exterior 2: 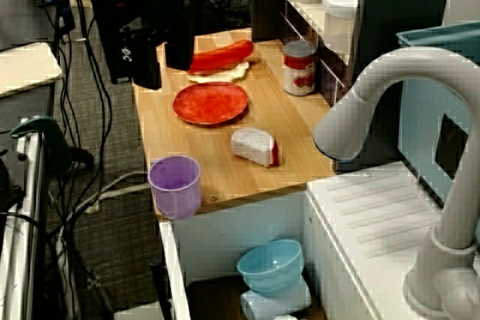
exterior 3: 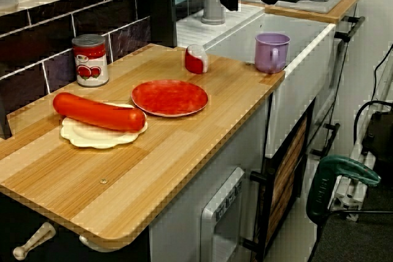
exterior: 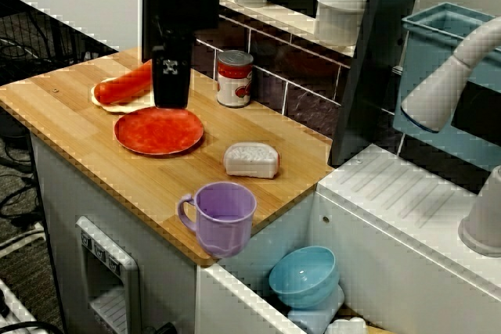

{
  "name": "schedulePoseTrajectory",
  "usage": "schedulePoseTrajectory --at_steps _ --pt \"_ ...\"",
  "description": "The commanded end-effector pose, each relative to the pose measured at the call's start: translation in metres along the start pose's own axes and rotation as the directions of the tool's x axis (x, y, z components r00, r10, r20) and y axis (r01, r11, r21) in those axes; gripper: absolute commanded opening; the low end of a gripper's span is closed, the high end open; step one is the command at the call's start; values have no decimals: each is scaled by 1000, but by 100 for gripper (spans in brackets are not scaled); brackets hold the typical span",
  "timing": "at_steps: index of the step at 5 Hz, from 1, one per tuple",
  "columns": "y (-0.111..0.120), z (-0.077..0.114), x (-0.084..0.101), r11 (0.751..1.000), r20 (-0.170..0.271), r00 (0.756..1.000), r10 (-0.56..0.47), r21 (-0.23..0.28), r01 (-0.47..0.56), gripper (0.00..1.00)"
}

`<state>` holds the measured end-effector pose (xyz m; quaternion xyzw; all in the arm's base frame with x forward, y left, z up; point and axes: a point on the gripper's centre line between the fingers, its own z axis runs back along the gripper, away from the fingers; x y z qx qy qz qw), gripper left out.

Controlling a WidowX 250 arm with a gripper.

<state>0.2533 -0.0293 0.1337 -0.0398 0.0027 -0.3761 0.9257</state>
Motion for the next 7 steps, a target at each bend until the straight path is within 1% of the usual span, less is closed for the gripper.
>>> schedulePoseTrajectory --at_steps 1,5,6,7 --pt "4 -1 21 999 46 998 -53 8 53 100" --pt "4 -1 21 999 46 998 -53 8 53 100" --pt "-11 3 21 1000 46 998 -31 5 31 100" --pt "-29 8 22 1000 41 999 -24 17 23 100"
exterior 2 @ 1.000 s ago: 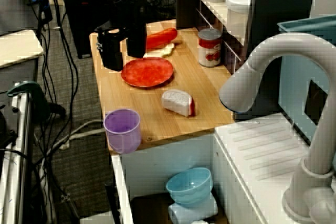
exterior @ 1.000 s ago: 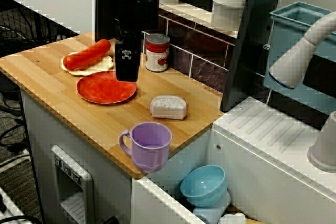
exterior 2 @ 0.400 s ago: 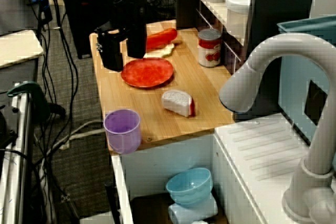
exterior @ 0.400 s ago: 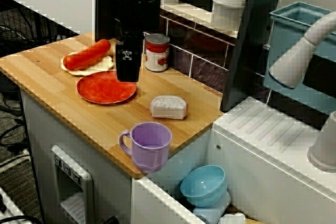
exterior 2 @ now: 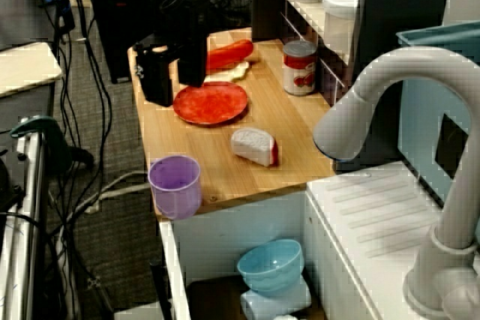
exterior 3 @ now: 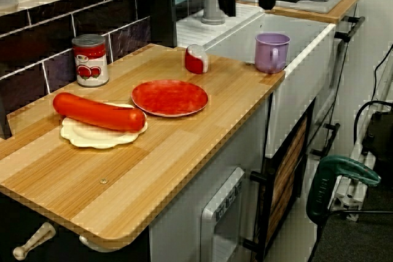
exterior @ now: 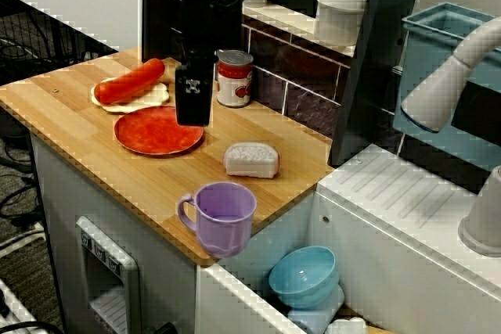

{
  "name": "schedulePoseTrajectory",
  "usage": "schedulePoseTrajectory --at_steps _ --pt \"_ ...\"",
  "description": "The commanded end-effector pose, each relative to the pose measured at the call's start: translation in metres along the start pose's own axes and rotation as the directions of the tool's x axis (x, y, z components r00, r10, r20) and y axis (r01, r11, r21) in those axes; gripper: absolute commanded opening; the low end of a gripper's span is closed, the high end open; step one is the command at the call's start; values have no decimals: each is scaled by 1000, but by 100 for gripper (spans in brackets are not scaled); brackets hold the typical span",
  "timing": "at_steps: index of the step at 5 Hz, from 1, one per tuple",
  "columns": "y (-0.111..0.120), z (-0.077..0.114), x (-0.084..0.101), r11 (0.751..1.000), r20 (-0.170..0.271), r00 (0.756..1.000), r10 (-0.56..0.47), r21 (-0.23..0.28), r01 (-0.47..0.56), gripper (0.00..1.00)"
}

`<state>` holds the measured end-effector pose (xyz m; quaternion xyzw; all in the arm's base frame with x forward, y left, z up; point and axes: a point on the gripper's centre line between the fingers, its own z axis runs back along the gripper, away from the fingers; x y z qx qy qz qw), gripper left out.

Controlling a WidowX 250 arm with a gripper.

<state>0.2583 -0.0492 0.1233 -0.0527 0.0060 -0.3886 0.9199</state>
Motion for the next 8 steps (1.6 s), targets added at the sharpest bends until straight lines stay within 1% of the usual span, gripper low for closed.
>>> schedulePoseTrajectory --at_steps 1,2,3,4,5,6,7,8 --pt "-30 17 5 997 42 999 22 69 -25 100" --pt "-31 10 4 988 57 993 101 113 -107 100" --pt "-28 0 9 969 74 978 197 141 -205 100" --pt "-26 -4 11 963 79 974 214 151 -224 100" --pt "-28 -15 10 951 84 963 256 159 -267 100" --pt "-33 -30 8 938 98 955 281 182 -295 100" --pt "-36 -39 9 934 97 952 290 188 -304 100" --pt "-34 -43 15 933 90 950 298 185 -310 100"
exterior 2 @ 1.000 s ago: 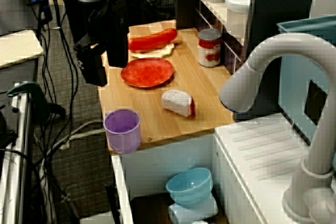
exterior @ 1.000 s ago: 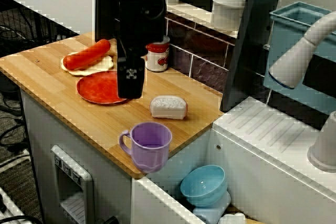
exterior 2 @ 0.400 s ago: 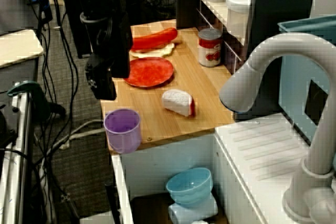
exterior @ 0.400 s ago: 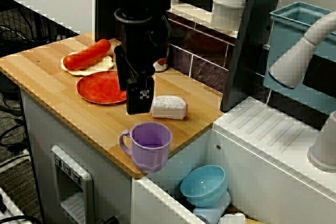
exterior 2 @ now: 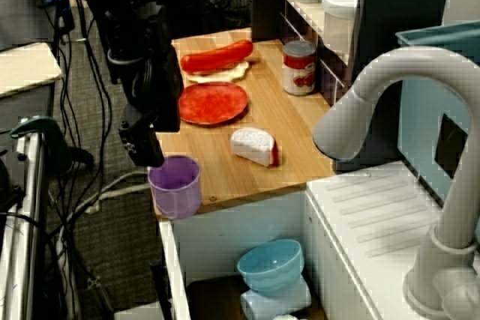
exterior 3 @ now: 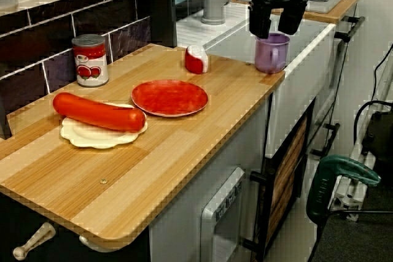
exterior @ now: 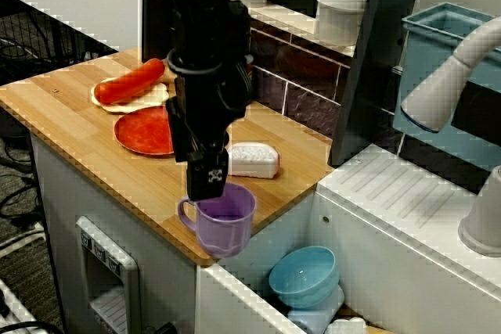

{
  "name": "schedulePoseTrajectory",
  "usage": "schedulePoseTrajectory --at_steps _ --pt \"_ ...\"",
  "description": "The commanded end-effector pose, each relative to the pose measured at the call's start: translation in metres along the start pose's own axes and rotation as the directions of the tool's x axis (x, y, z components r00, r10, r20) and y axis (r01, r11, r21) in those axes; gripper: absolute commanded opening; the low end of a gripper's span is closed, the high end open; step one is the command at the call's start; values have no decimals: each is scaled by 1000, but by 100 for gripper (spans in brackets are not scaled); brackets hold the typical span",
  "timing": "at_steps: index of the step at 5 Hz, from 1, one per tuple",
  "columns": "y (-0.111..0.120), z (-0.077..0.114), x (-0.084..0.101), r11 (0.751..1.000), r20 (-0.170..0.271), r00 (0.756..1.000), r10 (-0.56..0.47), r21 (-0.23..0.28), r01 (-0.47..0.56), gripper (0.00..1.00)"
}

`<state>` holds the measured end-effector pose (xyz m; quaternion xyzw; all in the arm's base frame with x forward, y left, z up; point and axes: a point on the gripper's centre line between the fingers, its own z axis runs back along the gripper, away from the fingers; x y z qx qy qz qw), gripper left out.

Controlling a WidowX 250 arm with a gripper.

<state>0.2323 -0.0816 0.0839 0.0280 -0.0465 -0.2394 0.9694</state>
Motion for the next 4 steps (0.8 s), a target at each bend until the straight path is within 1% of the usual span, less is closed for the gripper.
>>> schedulePoseTrajectory --at_steps 1,2,3,4 --pt "2 0 19 1000 6 1000 7 -5 -7 100" --pt "5 -2 27 1000 -4 1000 11 -6 -11 100" --pt "6 -2 32 1000 -1 1000 11 -1 -11 100" --pt "7 -5 33 1000 -7 1000 6 2 -6 100"
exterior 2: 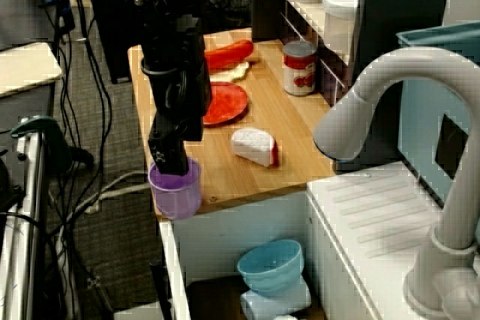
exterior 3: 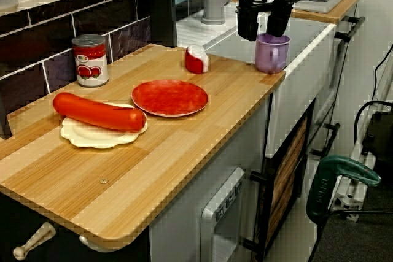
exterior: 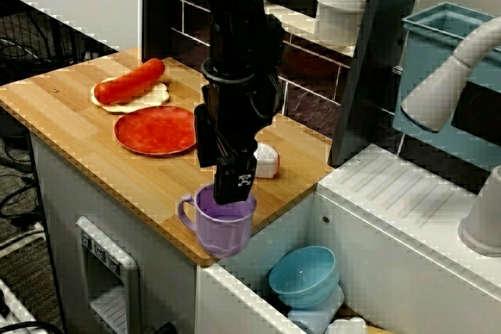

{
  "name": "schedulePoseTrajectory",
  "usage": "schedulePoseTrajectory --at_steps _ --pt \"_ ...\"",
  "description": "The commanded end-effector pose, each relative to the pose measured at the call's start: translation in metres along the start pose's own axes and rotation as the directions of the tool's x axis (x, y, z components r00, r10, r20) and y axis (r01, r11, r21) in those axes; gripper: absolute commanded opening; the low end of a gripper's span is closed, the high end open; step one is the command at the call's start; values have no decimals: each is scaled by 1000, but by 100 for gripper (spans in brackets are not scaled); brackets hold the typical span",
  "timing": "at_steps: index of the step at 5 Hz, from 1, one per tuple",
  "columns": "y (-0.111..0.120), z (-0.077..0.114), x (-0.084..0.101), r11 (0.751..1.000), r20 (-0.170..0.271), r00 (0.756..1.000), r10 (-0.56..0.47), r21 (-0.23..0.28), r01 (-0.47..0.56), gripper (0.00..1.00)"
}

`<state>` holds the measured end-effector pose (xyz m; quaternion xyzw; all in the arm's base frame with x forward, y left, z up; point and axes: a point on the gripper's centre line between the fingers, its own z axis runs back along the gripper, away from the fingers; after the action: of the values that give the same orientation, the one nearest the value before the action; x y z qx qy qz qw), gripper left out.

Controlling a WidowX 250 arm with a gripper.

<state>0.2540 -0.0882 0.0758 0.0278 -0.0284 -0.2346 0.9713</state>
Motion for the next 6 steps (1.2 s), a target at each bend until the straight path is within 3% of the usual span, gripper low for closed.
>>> schedulePoseTrajectory --at_steps 1,3,4,6 --pt "2 -3 8 1000 17 1000 -15 23 14 100" --pt "3 -14 5 999 8 1000 -21 36 20 100" --pt "3 -17 5 999 1 1000 -29 34 29 0" --pt "13 -16 0 1000 5 1000 -19 21 19 0"
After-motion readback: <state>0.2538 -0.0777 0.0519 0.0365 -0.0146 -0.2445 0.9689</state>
